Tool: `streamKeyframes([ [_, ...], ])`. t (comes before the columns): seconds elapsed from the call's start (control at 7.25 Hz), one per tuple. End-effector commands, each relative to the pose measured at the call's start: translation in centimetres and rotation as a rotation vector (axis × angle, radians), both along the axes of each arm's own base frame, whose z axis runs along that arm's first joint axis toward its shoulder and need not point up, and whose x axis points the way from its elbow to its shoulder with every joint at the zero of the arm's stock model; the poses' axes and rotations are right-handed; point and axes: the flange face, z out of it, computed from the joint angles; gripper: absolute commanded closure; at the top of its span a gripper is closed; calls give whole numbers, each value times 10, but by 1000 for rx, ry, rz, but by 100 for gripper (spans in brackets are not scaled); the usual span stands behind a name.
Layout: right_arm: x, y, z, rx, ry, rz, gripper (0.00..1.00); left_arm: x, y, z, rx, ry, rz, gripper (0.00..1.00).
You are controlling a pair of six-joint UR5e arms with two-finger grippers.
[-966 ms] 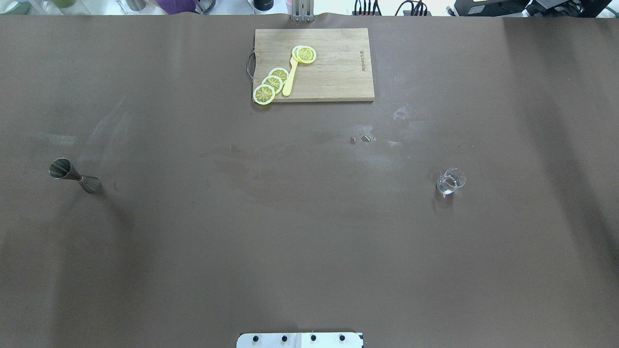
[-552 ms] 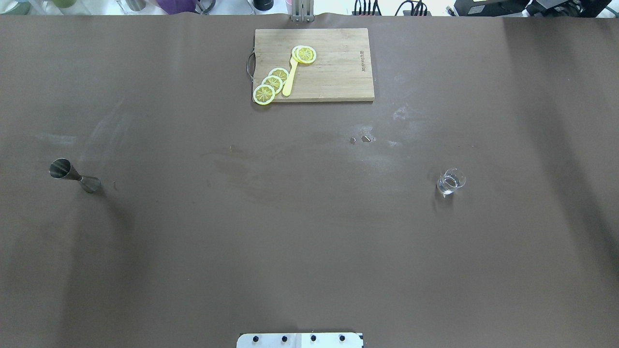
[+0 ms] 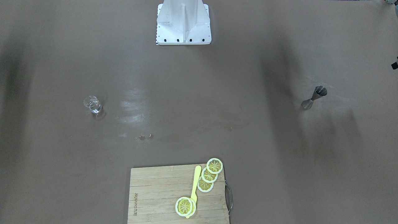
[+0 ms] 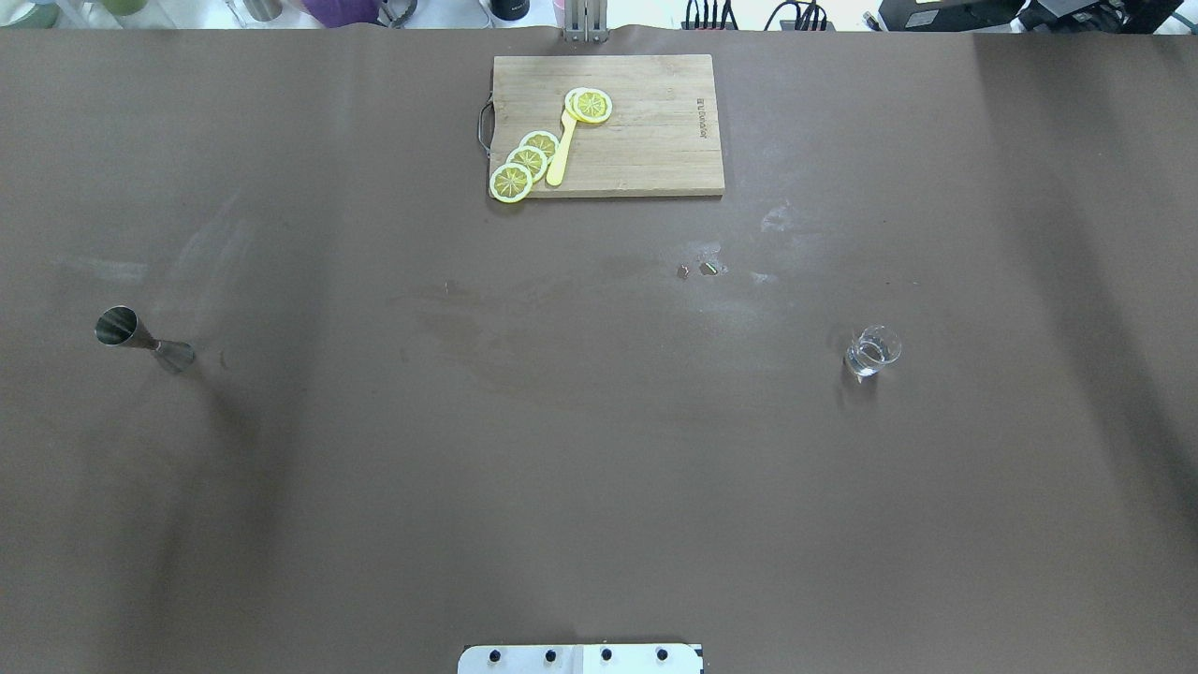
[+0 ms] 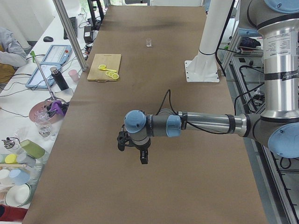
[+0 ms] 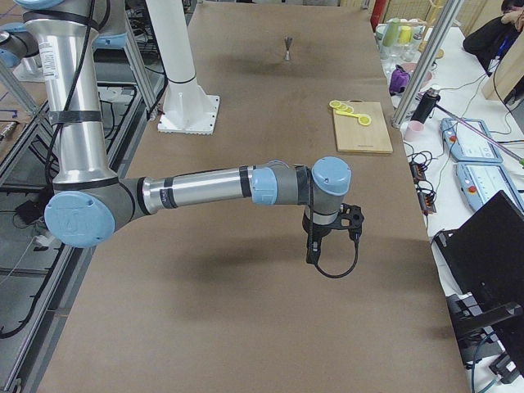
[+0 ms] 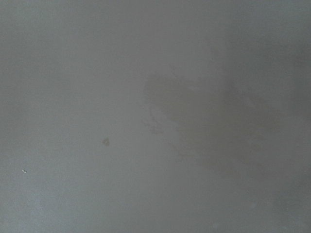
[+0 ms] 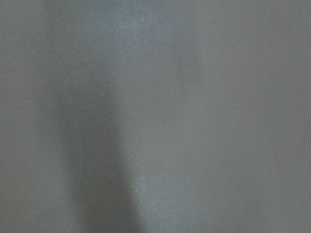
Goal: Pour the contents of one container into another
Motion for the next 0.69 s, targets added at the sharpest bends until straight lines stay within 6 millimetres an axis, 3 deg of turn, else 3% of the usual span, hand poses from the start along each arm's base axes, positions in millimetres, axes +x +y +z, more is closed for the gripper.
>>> streamKeyframes([
  [0.0,0,1,3,-4,-2,0,0,0,-6,-2,8,-6,4,1],
  [0.55,0,4,5,-7,-2,0,0,-6,-5,-4,21,-81,6,1],
])
